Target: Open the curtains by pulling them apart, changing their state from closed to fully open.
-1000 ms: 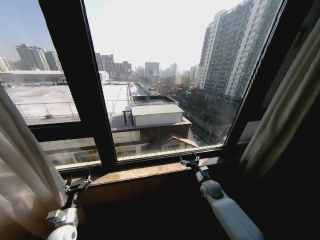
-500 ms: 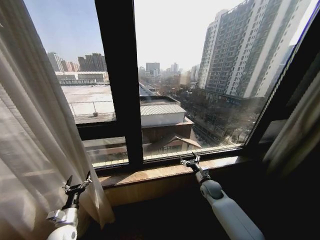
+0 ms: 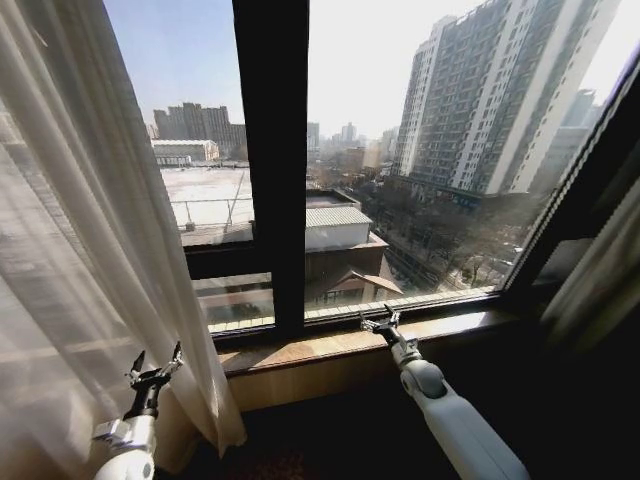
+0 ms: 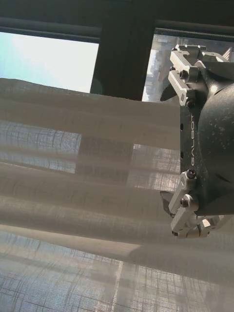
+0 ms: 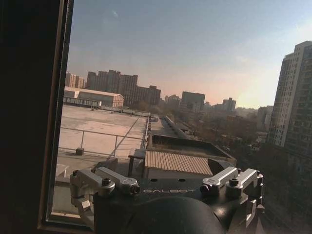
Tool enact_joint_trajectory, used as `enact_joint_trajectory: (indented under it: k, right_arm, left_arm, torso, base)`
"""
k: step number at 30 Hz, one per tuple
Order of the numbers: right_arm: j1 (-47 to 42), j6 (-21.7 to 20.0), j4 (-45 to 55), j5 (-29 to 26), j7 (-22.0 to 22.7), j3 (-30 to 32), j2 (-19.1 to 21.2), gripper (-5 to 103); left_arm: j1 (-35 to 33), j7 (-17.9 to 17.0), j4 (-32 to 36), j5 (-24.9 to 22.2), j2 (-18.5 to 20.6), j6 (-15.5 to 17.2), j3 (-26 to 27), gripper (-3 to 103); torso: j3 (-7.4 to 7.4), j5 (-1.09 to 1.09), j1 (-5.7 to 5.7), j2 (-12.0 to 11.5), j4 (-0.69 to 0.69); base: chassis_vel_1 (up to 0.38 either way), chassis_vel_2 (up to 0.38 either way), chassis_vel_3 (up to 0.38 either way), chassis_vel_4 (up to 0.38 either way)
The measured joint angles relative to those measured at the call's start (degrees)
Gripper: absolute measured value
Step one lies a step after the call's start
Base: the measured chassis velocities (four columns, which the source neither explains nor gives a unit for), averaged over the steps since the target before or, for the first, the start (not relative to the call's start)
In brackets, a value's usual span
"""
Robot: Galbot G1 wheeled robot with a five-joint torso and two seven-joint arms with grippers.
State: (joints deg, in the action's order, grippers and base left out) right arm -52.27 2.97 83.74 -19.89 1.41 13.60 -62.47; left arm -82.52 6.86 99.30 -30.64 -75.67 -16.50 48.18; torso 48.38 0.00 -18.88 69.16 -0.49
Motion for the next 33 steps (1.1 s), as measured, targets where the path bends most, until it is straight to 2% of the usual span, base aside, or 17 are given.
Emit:
enact_joint_trajectory:
  k: [9,16,23,25,33]
  right_arm:
    - [0.0,0.0,0.0,0.0,0.0,-0.01,-0.02,100]
    - [0.0,0.0,0.0,0.0,0.0,-0.01,-0.01,100]
    - [-0.01,0.0,0.0,0.0,0.0,-0.02,-0.01,100]
    - [0.0,0.0,0.0,0.0,0.0,-0.02,-0.02,100]
    - [-0.01,0.0,0.0,0.0,0.0,-0.03,-0.02,100]
  left_arm:
    - [0.0,-0.01,-0.01,0.0,0.02,0.0,0.04,100]
    - [0.0,0.0,0.0,0.0,0.02,0.0,0.03,100]
    - [0.0,0.0,0.0,0.0,0.01,0.0,0.02,100]
    - [0.0,0.0,0.0,0.0,0.01,0.0,0.03,100]
    - [0.0,-0.02,0.0,0.0,0.01,-0.01,0.05,100]
  torso:
    - [0.0,-0.05,0.0,0.0,0.04]
    - [0.0,0.02,0.0,0.0,0.01]
    - [-0.01,0.0,0.01,0.01,0.01]
    - [-0.01,-0.06,0.01,0.01,0.03]
    - [0.0,-0.02,0.0,0.01,0.03]
  base:
    - [-0.041,-0.029,0.037,0.032]
    - [-0.115,-0.11,0.121,0.117]
    - [-0.052,-0.035,0.041,0.058]
    - [0.0,0.0,0.0,0.0]
    - [0.0,0.0,0.0,0.0]
